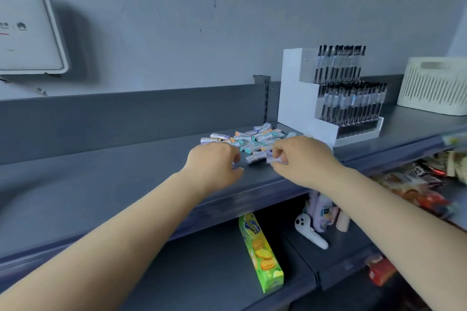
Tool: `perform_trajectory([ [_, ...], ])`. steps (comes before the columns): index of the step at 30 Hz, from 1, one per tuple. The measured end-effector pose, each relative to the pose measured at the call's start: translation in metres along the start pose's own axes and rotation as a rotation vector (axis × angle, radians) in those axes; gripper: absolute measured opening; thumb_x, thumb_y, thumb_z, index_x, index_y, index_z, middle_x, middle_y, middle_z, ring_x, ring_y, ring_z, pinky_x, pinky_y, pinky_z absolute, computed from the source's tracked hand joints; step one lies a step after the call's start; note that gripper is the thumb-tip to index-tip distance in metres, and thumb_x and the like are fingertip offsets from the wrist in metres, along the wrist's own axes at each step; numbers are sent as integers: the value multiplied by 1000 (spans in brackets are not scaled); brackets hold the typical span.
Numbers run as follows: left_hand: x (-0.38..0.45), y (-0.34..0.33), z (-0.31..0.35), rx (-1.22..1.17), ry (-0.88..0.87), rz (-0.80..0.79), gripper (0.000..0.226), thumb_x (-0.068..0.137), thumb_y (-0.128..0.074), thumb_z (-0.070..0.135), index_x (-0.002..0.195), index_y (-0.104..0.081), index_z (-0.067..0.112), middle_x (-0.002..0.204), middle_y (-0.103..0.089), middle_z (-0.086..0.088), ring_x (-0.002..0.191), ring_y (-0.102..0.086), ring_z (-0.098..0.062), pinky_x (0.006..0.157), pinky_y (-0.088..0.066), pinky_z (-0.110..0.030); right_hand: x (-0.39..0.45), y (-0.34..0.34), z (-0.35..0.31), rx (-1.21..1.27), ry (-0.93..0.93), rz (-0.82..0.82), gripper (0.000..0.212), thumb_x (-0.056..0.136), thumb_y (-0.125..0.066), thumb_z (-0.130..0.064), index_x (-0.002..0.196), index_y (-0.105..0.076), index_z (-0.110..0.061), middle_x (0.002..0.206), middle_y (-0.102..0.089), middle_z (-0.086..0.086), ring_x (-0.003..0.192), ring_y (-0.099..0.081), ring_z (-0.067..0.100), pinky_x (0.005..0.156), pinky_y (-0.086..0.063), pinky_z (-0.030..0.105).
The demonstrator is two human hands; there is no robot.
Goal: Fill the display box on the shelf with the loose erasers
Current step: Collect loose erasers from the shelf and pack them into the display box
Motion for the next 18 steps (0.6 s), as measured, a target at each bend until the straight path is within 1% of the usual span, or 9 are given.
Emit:
perform_trajectory([
  [2,13,-5,7,-11,-7,-21,25,85,-51,38,106,-60,27,103,-64,6,97,-58,-20,72,-40,-25,3,-2,18,16,-25,-11,14,85,-52,-32,95,-60,-26,101,-65,-5,96,-57,20,73,-45,30],
  [5,33,-11,14,1,-30,-47,27,84,-52,37,108,-59,26,103,-64,4,98,-59,-21,77,-47,-29,14,-6,39,48,-49,-20,9,85,-53,-29,92,-59,-27,101,-65,-6,98,-56,19,72,-42,28],
  [7,47,-15,17,15,-55,-61,29,85,-52,39,110,-58,26,107,-63,5,99,-57,-20,75,-44,-28,24,-10,50,56,-56,-38,8,86,-54,-28,92,-59,-27,98,-65,-7,97,-56,17,70,-39,27],
  [9,62,-18,18,24,-73,-89,31,86,-51,43,111,-57,26,109,-62,5,99,-57,-20,74,-42,-28,35,-14,60,67,-57,-66,9,85,-57,-27,93,-61,-26,92,-63,-8,93,-56,17,70,-42,27],
  [12,81,-24,19,58,-85,-157,37,85,-48,52,111,-57,27,109,-63,5,98,-58,-22,76,-45,-30,53,-20,75,92,-29,-134,7,82,-61,-23,87,-60,-28,89,-63,-7,86,-56,15,73,-46,29],
  [14,93,-28,22,93,-108,-204,38,85,-48,54,111,-58,28,108,-63,4,96,-58,-21,75,-45,-29,66,-24,85,89,9,-215,12,80,-63,-22,92,-63,-25,91,-66,-6,86,-58,15,73,-46,28],
  [16,102,-32,24,80,-122,-257,36,85,-50,53,110,-60,29,108,-63,5,94,-57,-19,76,-45,-29,77,-28,92,93,64,-321,22,79,-65,-25,102,-66,-22,89,-63,-9,80,-57,8,70,-45,23],
  [18,111,-32,25,28,-132,-322,32,85,-52,52,107,-61,31,107,-63,8,89,-54,-16,79,-46,-30,86,-33,94,104,115,-418,28,80,-66,-28,107,-66,-22,83,-58,-14,69,-49,-2,60,-37,9],
])
Point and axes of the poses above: each hand's wrist, its own x-axis towards the middle knuckle, its own y-axis out of the back of the hand, z = x × y, the point moved 2 cm from there along x, towards the middle knuckle
